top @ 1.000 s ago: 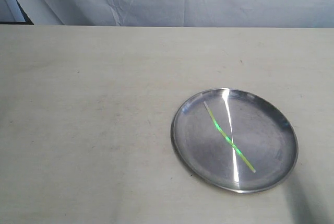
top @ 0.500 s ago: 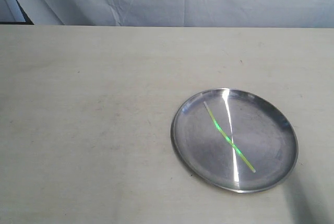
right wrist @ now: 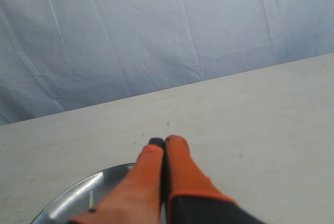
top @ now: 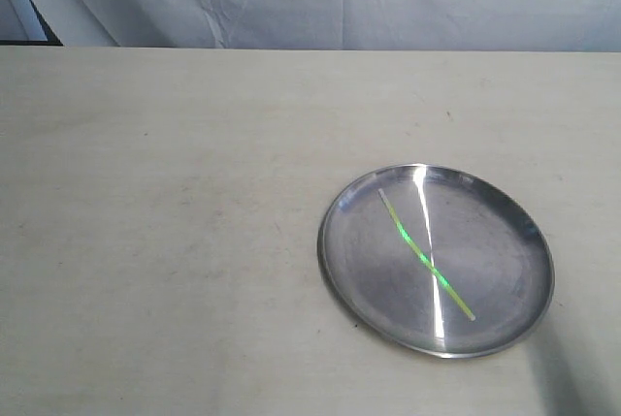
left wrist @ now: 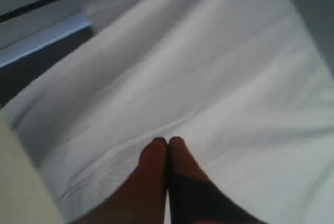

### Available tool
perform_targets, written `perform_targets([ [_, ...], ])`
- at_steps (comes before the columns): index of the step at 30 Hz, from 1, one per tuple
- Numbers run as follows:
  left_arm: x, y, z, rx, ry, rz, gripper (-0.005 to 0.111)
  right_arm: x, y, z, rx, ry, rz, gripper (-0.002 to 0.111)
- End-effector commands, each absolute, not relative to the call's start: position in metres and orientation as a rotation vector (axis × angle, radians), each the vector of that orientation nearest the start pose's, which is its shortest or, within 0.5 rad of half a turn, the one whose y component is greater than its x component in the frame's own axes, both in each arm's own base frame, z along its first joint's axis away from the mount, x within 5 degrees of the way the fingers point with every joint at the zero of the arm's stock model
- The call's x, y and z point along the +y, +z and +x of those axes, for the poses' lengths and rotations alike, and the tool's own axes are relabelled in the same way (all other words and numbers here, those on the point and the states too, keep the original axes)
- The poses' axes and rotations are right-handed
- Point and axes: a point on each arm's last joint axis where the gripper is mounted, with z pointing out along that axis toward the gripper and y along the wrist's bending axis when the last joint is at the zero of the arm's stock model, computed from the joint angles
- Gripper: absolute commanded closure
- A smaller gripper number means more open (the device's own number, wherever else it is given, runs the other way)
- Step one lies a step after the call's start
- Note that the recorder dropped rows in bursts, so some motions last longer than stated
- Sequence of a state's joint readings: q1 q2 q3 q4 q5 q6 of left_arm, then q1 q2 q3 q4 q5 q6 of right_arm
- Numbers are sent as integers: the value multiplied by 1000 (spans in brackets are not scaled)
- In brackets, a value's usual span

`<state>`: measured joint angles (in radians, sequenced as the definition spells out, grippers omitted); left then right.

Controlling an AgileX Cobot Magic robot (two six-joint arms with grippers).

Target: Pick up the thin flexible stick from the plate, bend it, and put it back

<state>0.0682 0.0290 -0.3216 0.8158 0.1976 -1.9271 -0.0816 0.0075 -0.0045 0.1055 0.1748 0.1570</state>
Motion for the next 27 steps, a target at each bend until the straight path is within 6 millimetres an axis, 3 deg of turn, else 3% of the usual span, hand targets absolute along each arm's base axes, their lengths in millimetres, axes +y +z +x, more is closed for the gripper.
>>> perform_targets([
  [1, 19, 277, 31, 1185, -811, -1206, 107, -3, 198, 56, 1632, 142, 271, 108],
  [10, 17, 280, 32, 1215, -792, -1113, 107, -3, 198, 56, 1634, 142, 271, 108],
  [12, 14, 281, 34, 1248, -739, -996, 107, -3, 198, 56, 1634, 142, 271, 108],
  [15, 7, 280, 38, 1357, -561, -686, 107, -3, 198, 56, 1634, 142, 271, 108],
  [20, -2, 259, 46, 1525, -209, -216, 107, -3, 198, 56, 1634, 142, 271, 108],
  [27, 4, 218, 55, 1614, 21, -102, 107, -3, 198, 56, 1634, 142, 271, 108],
])
